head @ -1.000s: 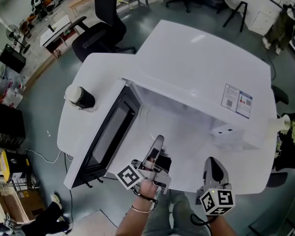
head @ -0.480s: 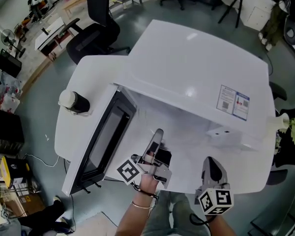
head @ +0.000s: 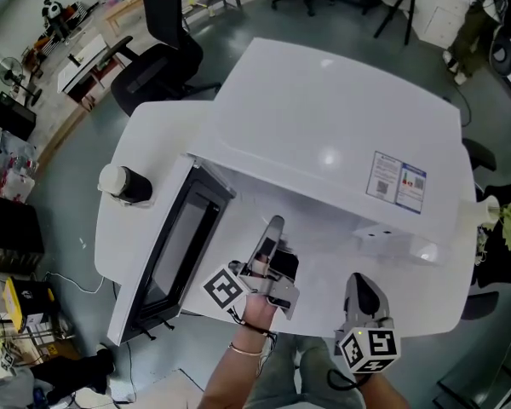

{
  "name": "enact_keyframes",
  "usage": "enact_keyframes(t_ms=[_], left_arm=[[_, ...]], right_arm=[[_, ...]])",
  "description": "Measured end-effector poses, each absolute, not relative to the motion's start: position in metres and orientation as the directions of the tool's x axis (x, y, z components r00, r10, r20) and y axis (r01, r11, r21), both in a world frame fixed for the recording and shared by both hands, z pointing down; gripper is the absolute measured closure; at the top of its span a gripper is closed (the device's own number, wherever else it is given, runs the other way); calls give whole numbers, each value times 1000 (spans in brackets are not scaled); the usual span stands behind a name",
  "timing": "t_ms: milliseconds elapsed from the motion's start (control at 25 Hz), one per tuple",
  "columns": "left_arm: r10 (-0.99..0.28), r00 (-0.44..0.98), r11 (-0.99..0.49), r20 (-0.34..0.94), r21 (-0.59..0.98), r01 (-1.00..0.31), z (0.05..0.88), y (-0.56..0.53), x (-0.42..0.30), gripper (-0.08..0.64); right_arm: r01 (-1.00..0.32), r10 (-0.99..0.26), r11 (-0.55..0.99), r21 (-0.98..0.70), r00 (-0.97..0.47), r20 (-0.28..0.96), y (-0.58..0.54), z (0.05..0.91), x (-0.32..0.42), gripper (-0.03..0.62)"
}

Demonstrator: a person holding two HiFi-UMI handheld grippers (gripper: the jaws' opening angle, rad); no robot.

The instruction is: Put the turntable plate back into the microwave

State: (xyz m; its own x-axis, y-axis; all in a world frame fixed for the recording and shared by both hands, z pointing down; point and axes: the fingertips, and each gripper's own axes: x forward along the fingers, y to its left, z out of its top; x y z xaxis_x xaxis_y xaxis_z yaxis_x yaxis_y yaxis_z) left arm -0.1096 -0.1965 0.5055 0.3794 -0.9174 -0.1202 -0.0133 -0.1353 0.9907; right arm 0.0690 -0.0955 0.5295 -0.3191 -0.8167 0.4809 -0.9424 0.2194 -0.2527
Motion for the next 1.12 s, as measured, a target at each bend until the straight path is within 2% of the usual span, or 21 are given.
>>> enact_keyframes(t_ms=[1120], left_arm=[[-920,376,-122,-115,992,4,509,-234,-99,514]], right_arm=[[-943,-814,237,-234,-324,483,-101,534,65,581]])
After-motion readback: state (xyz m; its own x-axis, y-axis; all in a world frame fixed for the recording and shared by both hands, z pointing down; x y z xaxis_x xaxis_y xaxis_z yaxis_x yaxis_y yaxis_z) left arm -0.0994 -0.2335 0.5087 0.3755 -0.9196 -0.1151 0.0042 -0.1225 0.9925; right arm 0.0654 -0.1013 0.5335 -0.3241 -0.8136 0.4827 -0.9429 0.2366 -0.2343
